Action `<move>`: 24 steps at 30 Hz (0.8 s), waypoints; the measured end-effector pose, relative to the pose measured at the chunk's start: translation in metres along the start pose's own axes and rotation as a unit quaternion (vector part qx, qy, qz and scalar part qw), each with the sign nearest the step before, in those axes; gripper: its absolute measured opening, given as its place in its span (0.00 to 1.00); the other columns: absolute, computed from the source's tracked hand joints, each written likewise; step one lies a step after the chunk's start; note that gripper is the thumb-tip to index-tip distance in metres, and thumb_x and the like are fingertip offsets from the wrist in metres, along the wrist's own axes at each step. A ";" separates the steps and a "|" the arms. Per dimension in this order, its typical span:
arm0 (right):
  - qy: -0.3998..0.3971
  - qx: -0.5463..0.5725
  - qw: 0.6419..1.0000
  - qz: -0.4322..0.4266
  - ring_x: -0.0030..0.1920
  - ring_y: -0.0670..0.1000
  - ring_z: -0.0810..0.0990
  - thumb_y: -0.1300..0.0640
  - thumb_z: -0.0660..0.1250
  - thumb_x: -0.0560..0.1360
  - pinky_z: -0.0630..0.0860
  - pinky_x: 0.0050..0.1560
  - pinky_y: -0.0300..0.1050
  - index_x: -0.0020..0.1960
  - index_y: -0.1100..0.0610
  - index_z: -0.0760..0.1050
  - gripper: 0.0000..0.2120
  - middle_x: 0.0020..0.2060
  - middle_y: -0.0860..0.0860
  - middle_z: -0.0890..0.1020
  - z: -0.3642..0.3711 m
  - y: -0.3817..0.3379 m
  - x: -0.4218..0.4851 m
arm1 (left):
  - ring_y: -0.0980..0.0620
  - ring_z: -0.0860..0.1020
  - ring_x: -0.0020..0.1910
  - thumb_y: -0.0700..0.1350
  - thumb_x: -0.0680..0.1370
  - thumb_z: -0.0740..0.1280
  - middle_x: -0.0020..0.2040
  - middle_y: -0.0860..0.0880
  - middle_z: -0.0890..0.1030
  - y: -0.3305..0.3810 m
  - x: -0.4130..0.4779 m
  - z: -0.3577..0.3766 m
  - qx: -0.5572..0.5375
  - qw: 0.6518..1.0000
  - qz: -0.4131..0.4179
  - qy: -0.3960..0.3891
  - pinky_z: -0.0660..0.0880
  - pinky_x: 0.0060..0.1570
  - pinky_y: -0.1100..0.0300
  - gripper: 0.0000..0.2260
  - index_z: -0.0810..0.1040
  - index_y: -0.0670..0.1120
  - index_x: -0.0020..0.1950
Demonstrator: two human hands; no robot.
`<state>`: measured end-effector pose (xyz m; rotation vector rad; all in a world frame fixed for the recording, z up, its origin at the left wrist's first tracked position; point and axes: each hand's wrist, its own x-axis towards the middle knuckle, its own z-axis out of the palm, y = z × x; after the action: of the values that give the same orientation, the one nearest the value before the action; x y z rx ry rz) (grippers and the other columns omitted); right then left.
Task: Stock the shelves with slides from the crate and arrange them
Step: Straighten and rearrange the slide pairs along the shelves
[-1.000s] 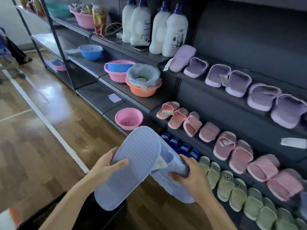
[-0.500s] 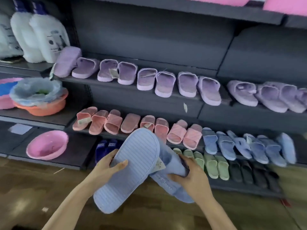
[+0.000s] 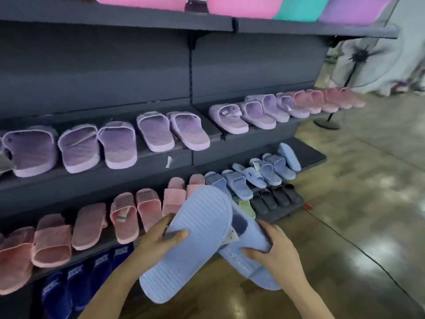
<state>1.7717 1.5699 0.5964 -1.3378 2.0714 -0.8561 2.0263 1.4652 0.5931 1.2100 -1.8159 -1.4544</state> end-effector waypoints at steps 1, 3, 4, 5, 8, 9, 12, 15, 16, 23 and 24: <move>0.014 0.007 1.000 0.013 0.53 0.44 0.74 0.47 0.74 0.65 0.75 0.50 0.45 0.66 0.46 0.67 0.32 0.54 0.40 0.73 -0.001 0.001 0.001 | 0.63 0.77 0.53 0.69 0.59 0.67 0.55 0.60 0.79 0.003 0.011 0.000 -0.004 1.000 0.006 -0.016 0.73 0.49 0.65 0.29 0.72 0.61 0.57; 0.041 0.011 0.999 0.033 0.51 0.42 0.74 0.46 0.74 0.65 0.75 0.50 0.44 0.65 0.45 0.67 0.31 0.52 0.39 0.73 -0.002 0.003 0.002 | 0.63 0.78 0.51 0.72 0.55 0.69 0.52 0.61 0.81 0.012 0.030 0.003 -0.011 0.998 0.026 -0.052 0.74 0.46 0.67 0.33 0.73 0.60 0.56; 0.052 0.008 0.998 0.041 0.51 0.41 0.74 0.45 0.74 0.65 0.75 0.50 0.45 0.65 0.44 0.67 0.31 0.52 0.39 0.73 -0.003 0.005 0.002 | 0.63 0.79 0.51 0.73 0.54 0.69 0.52 0.62 0.81 0.014 0.040 0.005 -0.015 0.997 0.034 -0.070 0.74 0.45 0.68 0.35 0.74 0.58 0.56; 0.062 0.007 0.997 0.051 0.52 0.42 0.74 0.45 0.74 0.65 0.75 0.50 0.45 0.65 0.44 0.67 0.32 0.52 0.39 0.73 -0.004 0.007 0.001 | 0.63 0.79 0.51 0.73 0.54 0.70 0.52 0.63 0.81 0.013 0.049 0.008 -0.024 0.995 0.041 -0.085 0.75 0.45 0.68 0.36 0.75 0.56 0.57; 0.101 0.013 0.990 0.093 0.52 0.41 0.74 0.45 0.74 0.64 0.75 0.50 0.44 0.66 0.44 0.67 0.32 0.52 0.38 0.73 -0.005 0.017 -0.007 | 0.61 0.80 0.51 0.65 0.57 0.73 0.52 0.57 0.82 0.012 0.076 0.024 -0.040 0.989 0.052 -0.130 0.76 0.47 0.67 0.32 0.76 0.51 0.57; 0.115 0.012 0.988 0.107 0.51 0.41 0.74 0.44 0.74 0.64 0.74 0.49 0.42 0.66 0.45 0.67 0.33 0.51 0.38 0.73 -0.006 0.021 -0.010 | 0.62 0.79 0.50 0.62 0.59 0.71 0.52 0.57 0.82 0.012 0.084 0.031 -0.039 0.987 0.054 -0.148 0.75 0.47 0.68 0.30 0.76 0.51 0.56; 0.153 0.012 0.976 0.152 0.51 0.41 0.74 0.44 0.73 0.65 0.73 0.49 0.40 0.67 0.46 0.67 0.33 0.52 0.38 0.73 -0.013 0.036 -0.020 | 0.63 0.79 0.52 0.62 0.60 0.73 0.53 0.59 0.81 0.012 0.105 0.059 -0.031 0.975 0.061 -0.213 0.74 0.47 0.68 0.30 0.75 0.51 0.57; 0.190 0.031 0.961 0.196 0.51 0.43 0.75 0.43 0.73 0.63 0.75 0.52 0.44 0.65 0.44 0.68 0.32 0.53 0.38 0.74 -0.024 0.057 -0.029 | 0.62 0.78 0.53 0.70 0.58 0.72 0.54 0.54 0.80 0.014 0.121 0.091 0.002 0.963 0.076 -0.258 0.73 0.49 0.67 0.34 0.75 0.53 0.57; 0.200 0.036 0.957 0.208 0.50 0.42 0.75 0.43 0.73 0.63 0.75 0.52 0.43 0.64 0.43 0.68 0.31 0.53 0.38 0.74 -0.030 0.063 -0.031 | 0.63 0.78 0.52 0.71 0.57 0.71 0.54 0.54 0.80 0.017 0.126 0.102 0.014 0.959 0.086 -0.270 0.73 0.47 0.69 0.34 0.75 0.53 0.56; 0.248 0.060 0.939 0.231 0.47 0.38 0.75 0.48 0.75 0.64 0.72 0.44 0.37 0.57 0.39 0.67 0.25 0.49 0.37 0.74 -0.092 0.124 -0.034 | 0.57 0.78 0.53 0.72 0.55 0.72 0.55 0.50 0.78 0.042 0.168 0.199 0.017 0.939 0.078 -0.333 0.75 0.48 0.61 0.35 0.75 0.54 0.55; 0.248 0.065 0.938 0.234 0.48 0.39 0.75 0.48 0.75 0.64 0.72 0.45 0.37 0.58 0.41 0.68 0.25 0.50 0.38 0.74 -0.104 0.135 -0.032 | 0.59 0.78 0.52 0.71 0.56 0.72 0.55 0.51 0.78 0.049 0.171 0.216 0.020 0.939 0.078 -0.336 0.75 0.48 0.62 0.34 0.74 0.54 0.55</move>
<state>1.6295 1.6652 0.5673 -0.5398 2.5057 -1.1655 1.7526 1.4226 0.5533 0.5837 -2.3148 -1.8876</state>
